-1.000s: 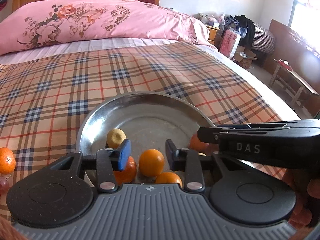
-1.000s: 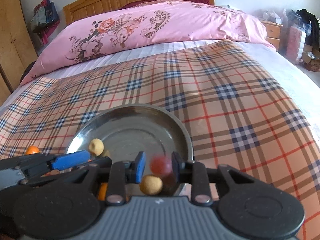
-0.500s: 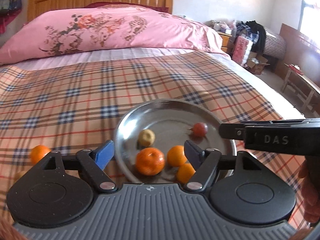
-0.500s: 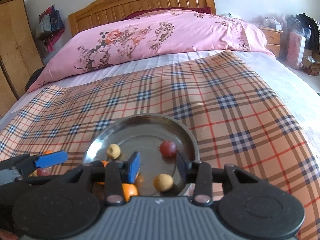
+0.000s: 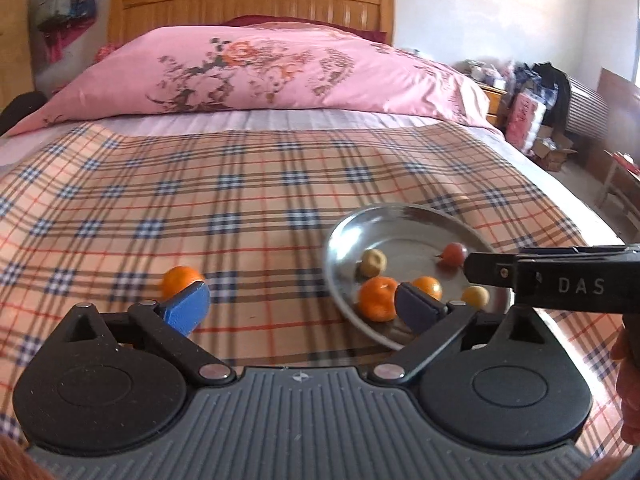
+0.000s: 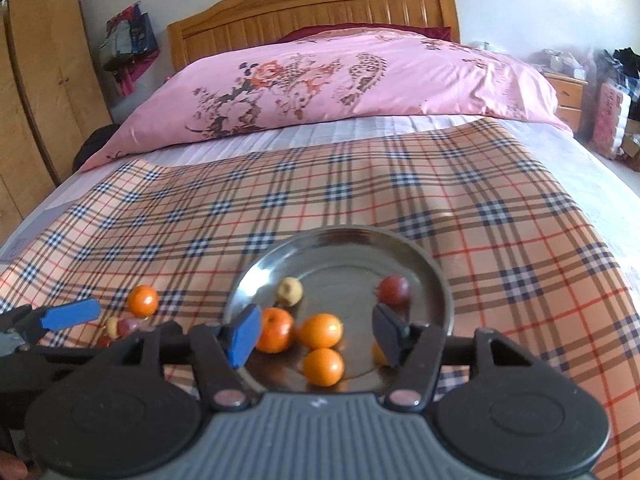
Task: Organize fruits
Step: 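Open both tools to drop the orange and red plum into the plate, then move both open tools back toward the remaining fruit pile, then grasp the dark red date with the left tool while the right tool grasps a yellow pear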
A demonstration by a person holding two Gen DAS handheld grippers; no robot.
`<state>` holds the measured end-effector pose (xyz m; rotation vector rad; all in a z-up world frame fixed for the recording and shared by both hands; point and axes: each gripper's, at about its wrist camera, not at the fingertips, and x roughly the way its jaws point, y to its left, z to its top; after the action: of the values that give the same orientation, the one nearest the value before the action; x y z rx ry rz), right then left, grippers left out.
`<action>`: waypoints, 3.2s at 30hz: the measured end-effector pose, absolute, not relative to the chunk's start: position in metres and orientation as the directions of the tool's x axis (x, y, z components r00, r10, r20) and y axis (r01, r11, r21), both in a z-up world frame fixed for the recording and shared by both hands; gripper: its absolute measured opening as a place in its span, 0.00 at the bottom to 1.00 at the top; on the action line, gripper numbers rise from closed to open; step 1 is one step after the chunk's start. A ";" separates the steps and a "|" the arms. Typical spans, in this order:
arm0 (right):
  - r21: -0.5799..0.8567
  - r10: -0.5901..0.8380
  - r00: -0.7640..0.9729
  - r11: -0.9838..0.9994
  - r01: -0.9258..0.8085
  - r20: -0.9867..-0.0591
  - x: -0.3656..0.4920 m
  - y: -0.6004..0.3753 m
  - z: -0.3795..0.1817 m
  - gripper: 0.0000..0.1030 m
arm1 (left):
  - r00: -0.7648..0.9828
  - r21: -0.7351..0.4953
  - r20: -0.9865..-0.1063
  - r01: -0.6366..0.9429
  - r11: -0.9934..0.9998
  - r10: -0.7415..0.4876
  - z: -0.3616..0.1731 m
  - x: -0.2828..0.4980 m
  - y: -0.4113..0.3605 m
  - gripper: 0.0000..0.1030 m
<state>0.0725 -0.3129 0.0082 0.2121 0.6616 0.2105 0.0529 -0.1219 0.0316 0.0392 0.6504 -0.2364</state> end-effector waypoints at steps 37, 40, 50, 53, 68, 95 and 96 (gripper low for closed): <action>0.303 0.371 0.737 0.924 -0.232 -0.565 0.061 -0.228 0.014 0.99 | 0.784 0.075 -0.616 -0.043 0.996 0.081 0.025 0.018 -0.005 1.00; 0.268 0.345 0.743 0.936 -0.228 -0.573 0.064 -0.221 0.018 0.99 | 0.782 0.077 -0.619 -0.039 0.996 0.078 0.024 0.021 0.002 1.00; 0.253 0.365 0.741 0.930 -0.265 -0.564 0.064 -0.209 0.012 0.99 | 0.724 0.010 -0.689 -0.015 1.000 0.018 -0.005 0.044 0.010 1.00; 0.257 0.367 0.732 0.930 -0.264 -0.575 0.067 -0.210 0.009 0.99 | 0.708 -0.002 -0.707 -0.014 1.000 0.009 -0.015 0.054 0.006 1.00; 0.264 0.371 0.710 0.928 -0.263 -0.599 0.079 -0.208 -0.006 0.99 | 0.705 -0.006 -0.708 0.032 0.999 -0.027 -0.044 0.087 -0.003 0.71; 0.270 0.533 0.549 0.829 -0.489 -0.644 0.099 -0.121 -0.025 0.78 | 0.763 -0.060 -0.647 -0.061 0.996 0.008 -0.019 0.057 0.066 0.33; 0.280 0.544 0.536 0.821 -0.497 -0.645 0.101 -0.115 -0.026 0.76 | 0.762 -0.062 -0.647 -0.064 0.996 0.009 -0.018 0.056 0.068 0.33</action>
<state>0.1007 -0.1153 -0.0263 0.0656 0.7904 0.6203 0.0565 0.0682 -0.0185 -0.0826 0.7028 0.0397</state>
